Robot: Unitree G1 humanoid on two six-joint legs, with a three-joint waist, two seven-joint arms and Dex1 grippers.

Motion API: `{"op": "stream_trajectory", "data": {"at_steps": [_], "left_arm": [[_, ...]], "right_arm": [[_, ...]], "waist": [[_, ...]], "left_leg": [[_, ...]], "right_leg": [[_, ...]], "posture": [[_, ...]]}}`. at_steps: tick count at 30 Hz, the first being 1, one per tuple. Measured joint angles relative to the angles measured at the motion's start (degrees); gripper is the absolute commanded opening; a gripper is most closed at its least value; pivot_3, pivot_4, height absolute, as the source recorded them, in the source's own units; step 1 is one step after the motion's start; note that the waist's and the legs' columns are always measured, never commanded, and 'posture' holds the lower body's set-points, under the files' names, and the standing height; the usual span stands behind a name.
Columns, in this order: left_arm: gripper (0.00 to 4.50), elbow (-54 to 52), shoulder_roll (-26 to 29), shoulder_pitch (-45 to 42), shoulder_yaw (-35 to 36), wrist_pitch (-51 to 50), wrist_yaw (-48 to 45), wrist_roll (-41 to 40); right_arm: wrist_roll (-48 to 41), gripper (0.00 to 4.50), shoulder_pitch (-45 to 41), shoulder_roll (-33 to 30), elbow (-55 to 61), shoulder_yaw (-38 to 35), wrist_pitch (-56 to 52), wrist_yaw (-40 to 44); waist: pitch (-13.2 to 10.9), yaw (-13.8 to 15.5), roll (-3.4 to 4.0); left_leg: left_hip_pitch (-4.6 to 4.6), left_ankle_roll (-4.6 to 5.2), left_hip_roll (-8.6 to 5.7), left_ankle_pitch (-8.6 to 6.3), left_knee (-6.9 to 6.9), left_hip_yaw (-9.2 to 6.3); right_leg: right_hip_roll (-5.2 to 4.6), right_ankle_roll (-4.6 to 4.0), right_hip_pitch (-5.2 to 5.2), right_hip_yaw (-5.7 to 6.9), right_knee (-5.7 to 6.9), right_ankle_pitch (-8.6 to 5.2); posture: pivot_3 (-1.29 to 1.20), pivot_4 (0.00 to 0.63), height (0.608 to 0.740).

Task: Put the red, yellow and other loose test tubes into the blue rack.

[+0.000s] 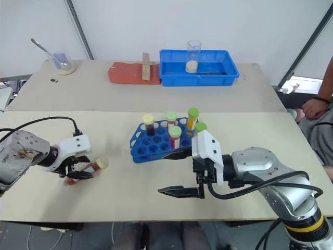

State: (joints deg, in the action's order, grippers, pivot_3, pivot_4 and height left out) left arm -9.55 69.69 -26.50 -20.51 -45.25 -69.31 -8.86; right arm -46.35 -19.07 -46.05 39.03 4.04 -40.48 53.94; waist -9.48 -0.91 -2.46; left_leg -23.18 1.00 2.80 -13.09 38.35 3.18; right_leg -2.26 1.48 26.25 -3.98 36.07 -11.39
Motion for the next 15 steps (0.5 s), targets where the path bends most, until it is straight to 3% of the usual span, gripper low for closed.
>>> {"op": "stream_trajectory", "data": {"at_steps": [2,10,15], "left_arm": [[0.92,0.7,0.0,-0.4,-0.3,0.7,-1.2,0.8],[0.90,4.1,-2.1,-4.0,0.0,4.1,-5.5,1.7],[0.90,2.3,-13.4,-10.3,13.4,0.5,-5.0,-11.6]], "right_arm": [[-0.2,4.50,0.0,0.0,0.2,-0.3,-0.4,-0.4],[-2.2,4.50,1.6,-2.6,1.4,-3.1,-1.5,-1.6],[-2.1,4.50,5.4,-7.3,2.0,-7.0,-1.5,-0.4]], "waist": [[0.0,0.1,0.00],[0.0,0.2,-0.01],[0.0,1.1,-0.05]], "left_leg": [[0.01,0.00,0.00,0.00,0.00,-0.02],[-0.12,0.01,0.01,0.00,0.31,-0.07],[-0.38,0.01,-0.08,0.00,0.70,-0.17]], "right_leg": [[0.02,0.00,0.00,0.00,0.02,0.00],[0.01,0.06,-0.04,0.01,0.04,0.03],[-0.03,0.32,-0.10,-0.01,-0.03,0.18]], "posture": [[0.00,0.150,0.740],[0.00,0.150,0.740],[0.00,0.150,0.740]]}}
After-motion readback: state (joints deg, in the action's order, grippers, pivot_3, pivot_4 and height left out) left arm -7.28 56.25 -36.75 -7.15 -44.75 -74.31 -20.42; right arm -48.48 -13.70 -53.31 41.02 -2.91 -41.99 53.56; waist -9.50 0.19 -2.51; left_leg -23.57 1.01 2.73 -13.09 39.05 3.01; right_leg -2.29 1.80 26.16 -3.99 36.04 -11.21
